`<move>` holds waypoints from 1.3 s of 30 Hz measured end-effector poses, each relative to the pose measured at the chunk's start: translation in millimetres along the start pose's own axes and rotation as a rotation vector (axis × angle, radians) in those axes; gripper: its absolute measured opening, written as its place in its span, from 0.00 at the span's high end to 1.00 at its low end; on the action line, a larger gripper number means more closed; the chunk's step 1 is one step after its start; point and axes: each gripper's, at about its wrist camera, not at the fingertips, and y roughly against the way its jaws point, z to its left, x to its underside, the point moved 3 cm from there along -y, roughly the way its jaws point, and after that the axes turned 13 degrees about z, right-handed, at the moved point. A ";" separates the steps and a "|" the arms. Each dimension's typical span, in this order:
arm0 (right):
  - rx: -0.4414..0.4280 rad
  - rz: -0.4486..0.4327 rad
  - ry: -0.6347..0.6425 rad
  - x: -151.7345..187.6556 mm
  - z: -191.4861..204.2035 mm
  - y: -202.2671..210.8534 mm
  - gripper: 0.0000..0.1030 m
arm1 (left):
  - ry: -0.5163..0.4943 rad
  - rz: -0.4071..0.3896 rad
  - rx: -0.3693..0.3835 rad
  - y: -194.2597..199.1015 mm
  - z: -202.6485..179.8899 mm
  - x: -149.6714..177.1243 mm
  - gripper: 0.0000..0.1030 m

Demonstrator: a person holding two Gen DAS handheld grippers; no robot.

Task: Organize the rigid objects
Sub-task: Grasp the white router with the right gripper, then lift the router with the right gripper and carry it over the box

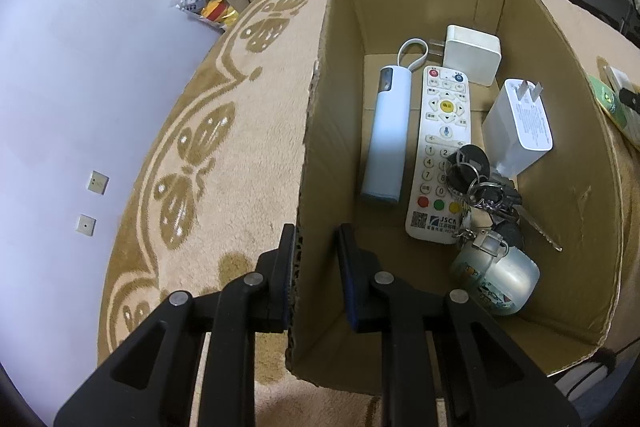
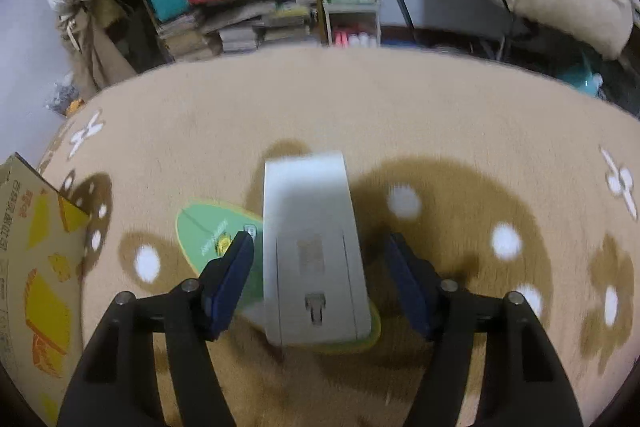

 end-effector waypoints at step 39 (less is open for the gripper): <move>-0.388 -0.107 0.438 61.5 183.2 114.7 0.50 | 0.011 0.008 -0.004 -0.7 1.4 0.1 0.81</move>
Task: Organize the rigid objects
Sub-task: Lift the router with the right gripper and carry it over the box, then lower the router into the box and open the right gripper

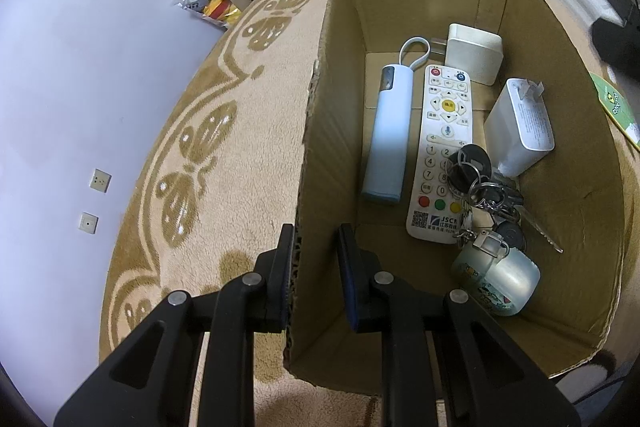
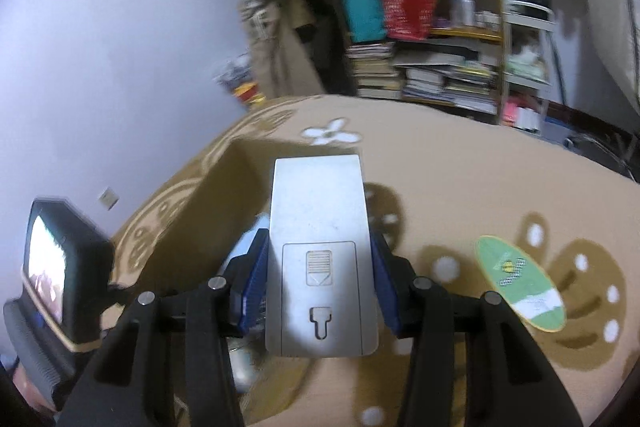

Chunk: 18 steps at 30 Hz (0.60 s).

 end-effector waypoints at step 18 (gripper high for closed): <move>-0.037 0.050 0.055 8.5 25.1 -14.8 0.50 | 0.010 0.004 0.014 -0.3 -0.2 1.9 0.81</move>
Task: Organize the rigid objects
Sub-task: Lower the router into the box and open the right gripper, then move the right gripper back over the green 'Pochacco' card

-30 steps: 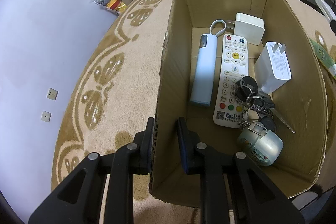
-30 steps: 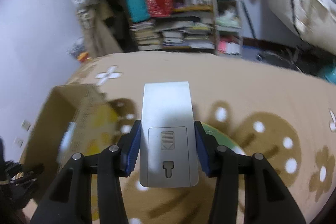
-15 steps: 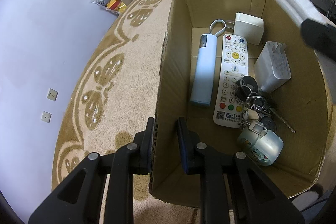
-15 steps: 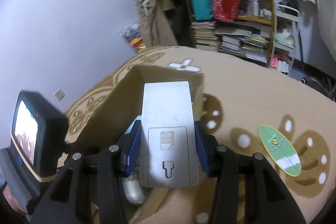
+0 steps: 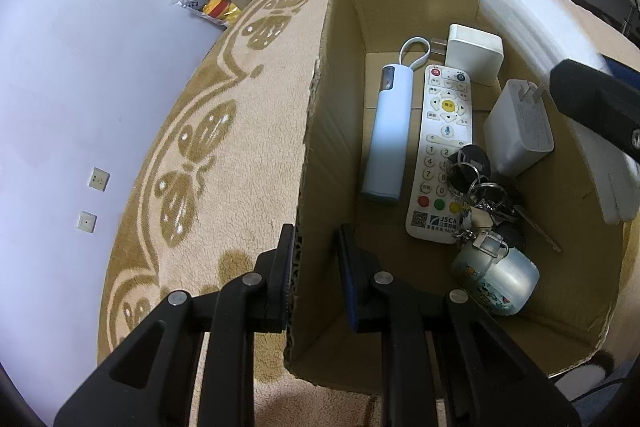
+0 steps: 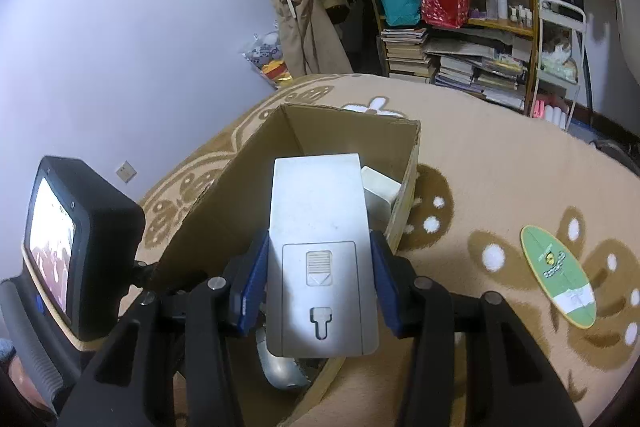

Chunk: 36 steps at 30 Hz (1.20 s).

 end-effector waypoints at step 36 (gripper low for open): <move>0.373 0.100 -0.324 25.5 -198.5 -23.6 0.06 | 0.000 0.010 -0.019 2.5 -4.3 0.2 0.81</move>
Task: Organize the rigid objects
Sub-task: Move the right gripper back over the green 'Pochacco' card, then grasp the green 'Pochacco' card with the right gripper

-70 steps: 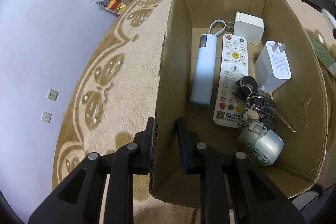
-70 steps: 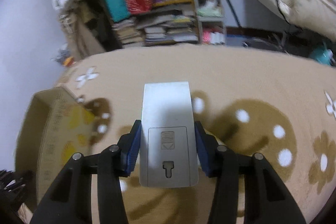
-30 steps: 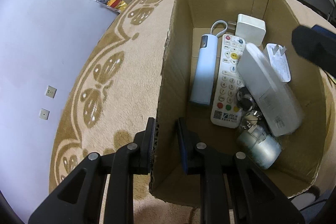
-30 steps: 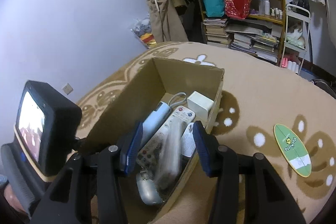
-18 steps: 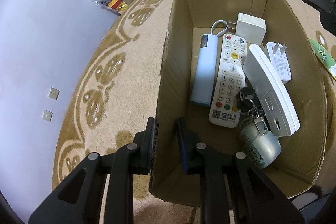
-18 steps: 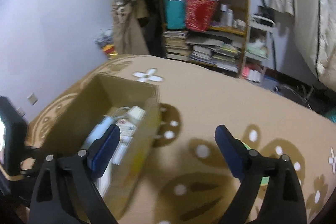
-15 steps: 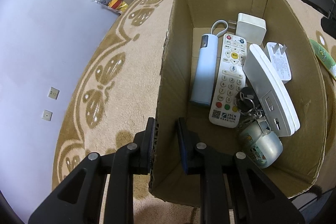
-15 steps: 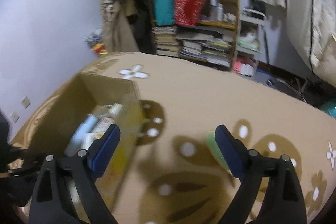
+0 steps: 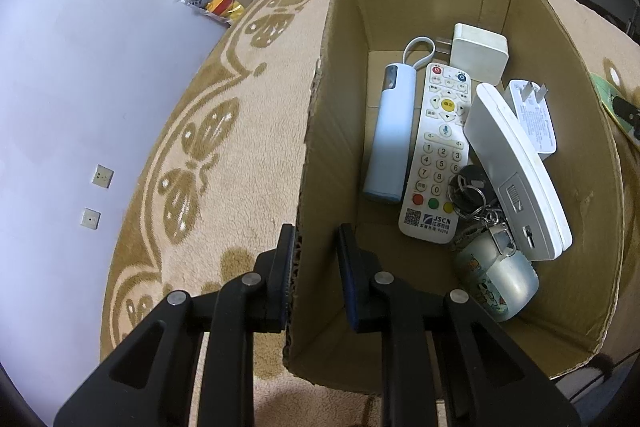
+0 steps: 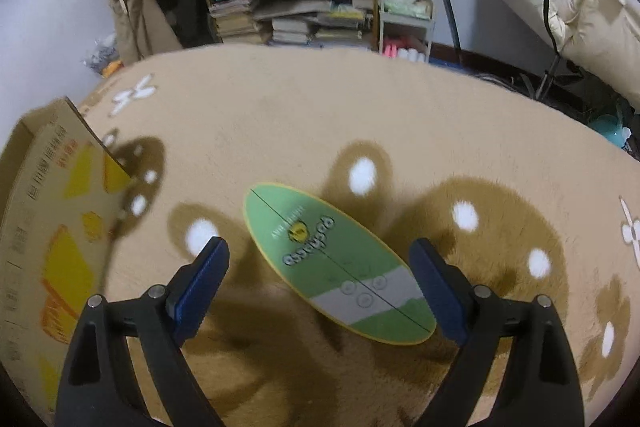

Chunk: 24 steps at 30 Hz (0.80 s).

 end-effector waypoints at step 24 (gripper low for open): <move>0.020 0.001 0.128 -3.5 10.5 -25.3 0.32 | -0.005 0.001 -0.012 -1.9 0.9 -2.9 0.81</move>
